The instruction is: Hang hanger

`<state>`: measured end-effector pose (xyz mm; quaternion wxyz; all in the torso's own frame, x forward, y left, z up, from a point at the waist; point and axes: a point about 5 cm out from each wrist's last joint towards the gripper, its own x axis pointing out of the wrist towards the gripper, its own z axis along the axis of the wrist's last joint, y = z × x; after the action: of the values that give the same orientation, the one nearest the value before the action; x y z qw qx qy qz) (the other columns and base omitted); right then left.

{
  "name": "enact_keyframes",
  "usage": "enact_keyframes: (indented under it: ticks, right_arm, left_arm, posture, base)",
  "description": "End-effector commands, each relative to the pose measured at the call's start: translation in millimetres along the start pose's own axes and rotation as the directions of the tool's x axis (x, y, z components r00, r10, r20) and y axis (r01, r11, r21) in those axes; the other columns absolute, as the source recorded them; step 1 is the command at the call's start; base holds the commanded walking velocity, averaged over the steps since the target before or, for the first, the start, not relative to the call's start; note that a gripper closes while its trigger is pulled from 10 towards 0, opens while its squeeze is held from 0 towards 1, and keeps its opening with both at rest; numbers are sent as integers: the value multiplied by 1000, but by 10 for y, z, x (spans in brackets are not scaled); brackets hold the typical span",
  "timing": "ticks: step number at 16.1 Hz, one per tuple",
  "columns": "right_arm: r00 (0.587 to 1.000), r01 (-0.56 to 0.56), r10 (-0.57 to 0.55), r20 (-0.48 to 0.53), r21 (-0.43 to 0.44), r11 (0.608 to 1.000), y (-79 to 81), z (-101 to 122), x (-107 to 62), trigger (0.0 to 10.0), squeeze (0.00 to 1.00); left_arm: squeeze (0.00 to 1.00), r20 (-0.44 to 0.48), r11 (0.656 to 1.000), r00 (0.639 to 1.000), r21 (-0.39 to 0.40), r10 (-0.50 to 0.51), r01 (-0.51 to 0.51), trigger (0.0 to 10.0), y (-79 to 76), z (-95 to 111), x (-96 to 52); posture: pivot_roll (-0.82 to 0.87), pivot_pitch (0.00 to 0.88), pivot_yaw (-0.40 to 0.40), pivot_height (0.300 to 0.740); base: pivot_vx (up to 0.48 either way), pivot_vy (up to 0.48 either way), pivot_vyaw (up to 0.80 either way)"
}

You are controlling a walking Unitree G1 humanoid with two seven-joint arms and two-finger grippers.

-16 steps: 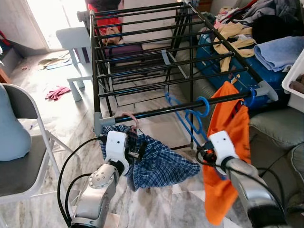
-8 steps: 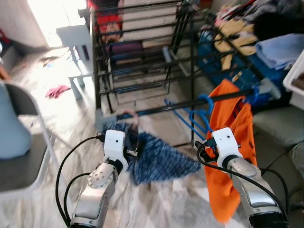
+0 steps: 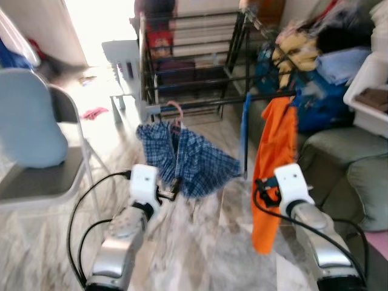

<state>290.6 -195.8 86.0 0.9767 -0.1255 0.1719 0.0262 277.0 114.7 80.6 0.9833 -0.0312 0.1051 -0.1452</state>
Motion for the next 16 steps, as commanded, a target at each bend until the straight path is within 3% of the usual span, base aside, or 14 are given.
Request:
enact_keyframes:
  ticks: [1,3,7,9,10,11,13,14,16]
  right_arm:
    - [1000,17,-17,7,2,1000,-15,5,-5,10000,1000]
    - [1000,21,-21,19,1,1000,-14,20,-8,10000,1000]
    - [994,-81,80,81,19,997,212,86,-18,10000,1000]
    - [985,-139,136,106,21,990,346,92,-19,10000,992]
    - [978,-176,172,120,17,984,423,113,-10,10000,757]
    - [974,-193,190,123,14,981,460,119,0,10000,624]
    - [968,-215,213,131,2,977,510,140,28,10000,204]
    - [966,-225,222,134,8,974,547,151,64,10000,59]
    - [958,-251,248,142,2,968,632,176,122,10000,39]
  left_arm:
    - [0,-17,1000,1000,-1,-7,7,10000,-24,-37,-12]
    - [0,-18,1000,1000,-1,-6,6,10000,-27,-36,-7]
    - [0,-28,1000,1000,10,4,-3,10000,-4,-51,-2]
    - [0,-10,996,997,38,77,-76,10000,109,-31,8]
    - [0,2,974,979,96,204,-203,10000,324,-32,-7]
    - [0,-4,954,961,123,275,-273,10000,462,-56,-31]
    - [0,-14,928,936,135,351,-346,10000,649,-100,-92]
    - [0,-22,921,929,139,370,-363,10000,736,-144,-142]
    - [0,-37,906,914,154,405,-395,10000,834,-222,-209]
  posture:
    - [-150,0,53,740]
    - [-150,0,52,740]
    - [-140,0,55,740]
    - [-123,0,50,740]
    - [-116,0,44,740]
    - [-106,0,38,740]
    - [-90,0,28,740]
    - [-75,0,21,740]
    - [-53,0,15,740]
  base:
    - [-360,0,0]
    - [-360,0,0]
    - [-322,0,0]
    - [0,0,0]
    - [0,0,0]
    - [0,0,0]
    - [0,0,0]
    - [0,0,0]
    - [0,0,600]
